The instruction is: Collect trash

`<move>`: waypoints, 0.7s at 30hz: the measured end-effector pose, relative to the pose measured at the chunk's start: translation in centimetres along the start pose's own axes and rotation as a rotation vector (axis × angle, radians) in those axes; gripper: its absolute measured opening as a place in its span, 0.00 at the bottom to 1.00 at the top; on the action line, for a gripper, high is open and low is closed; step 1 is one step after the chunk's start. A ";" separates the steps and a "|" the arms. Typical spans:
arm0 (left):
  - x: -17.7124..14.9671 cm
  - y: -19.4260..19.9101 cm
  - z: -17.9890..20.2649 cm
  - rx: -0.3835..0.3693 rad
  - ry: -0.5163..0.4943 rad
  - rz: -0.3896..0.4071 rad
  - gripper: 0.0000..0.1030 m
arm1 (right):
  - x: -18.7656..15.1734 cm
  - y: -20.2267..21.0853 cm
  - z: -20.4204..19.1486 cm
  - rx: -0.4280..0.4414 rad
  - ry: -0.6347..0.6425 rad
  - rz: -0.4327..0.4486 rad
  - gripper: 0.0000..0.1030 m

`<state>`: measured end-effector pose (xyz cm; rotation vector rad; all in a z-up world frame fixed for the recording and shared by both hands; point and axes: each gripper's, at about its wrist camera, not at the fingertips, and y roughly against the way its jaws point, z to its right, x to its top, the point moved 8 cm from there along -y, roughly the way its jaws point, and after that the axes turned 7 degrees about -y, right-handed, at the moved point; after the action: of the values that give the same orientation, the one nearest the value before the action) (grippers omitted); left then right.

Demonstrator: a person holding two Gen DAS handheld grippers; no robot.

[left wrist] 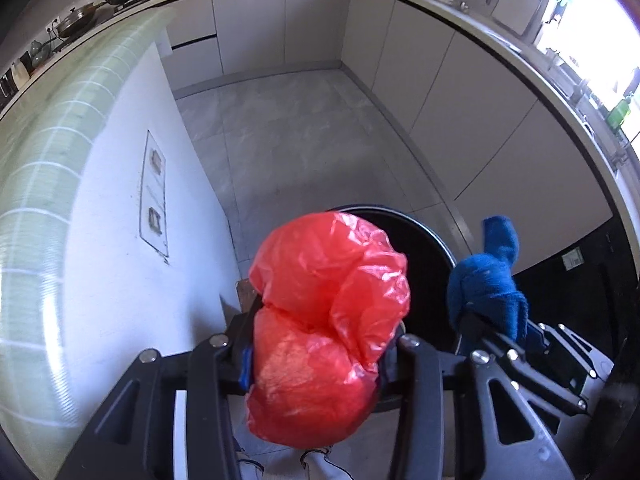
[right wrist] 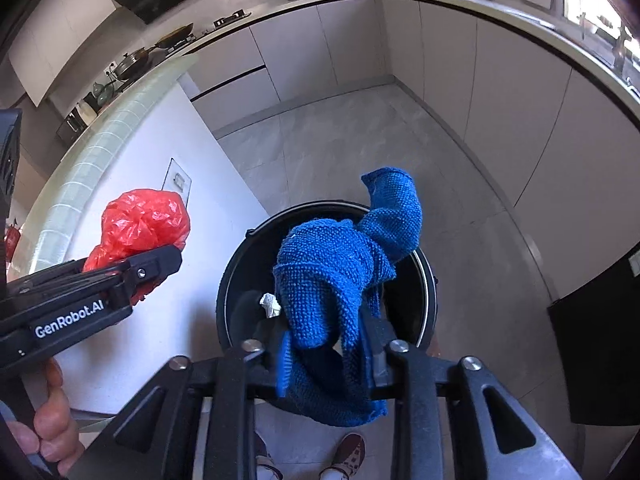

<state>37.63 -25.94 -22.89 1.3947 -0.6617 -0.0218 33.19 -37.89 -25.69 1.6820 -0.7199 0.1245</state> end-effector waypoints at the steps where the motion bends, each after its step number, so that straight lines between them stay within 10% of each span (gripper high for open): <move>1: 0.4 -0.5 0.5 -0.004 0.000 -0.003 0.48 | 0.0 -0.4 -0.3 -0.003 0.004 -0.005 0.50; 5: 0.2 -2.0 1.7 0.014 -0.004 -0.020 0.74 | 0.7 -0.7 0.9 -0.046 -0.009 0.027 0.65; 12: 0.4 0.6 2.6 0.041 -0.022 0.008 0.74 | 1.6 3.2 3.2 -0.078 -0.051 0.123 0.65; 21: -2.2 14.5 -0.4 0.065 0.032 0.179 0.79 | 0.5 10.8 0.3 -0.052 -0.033 0.161 0.65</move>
<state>30.77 -21.79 -10.66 1.3910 -0.7642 0.1646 27.87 -39.07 -16.29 1.5784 -0.8761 0.1898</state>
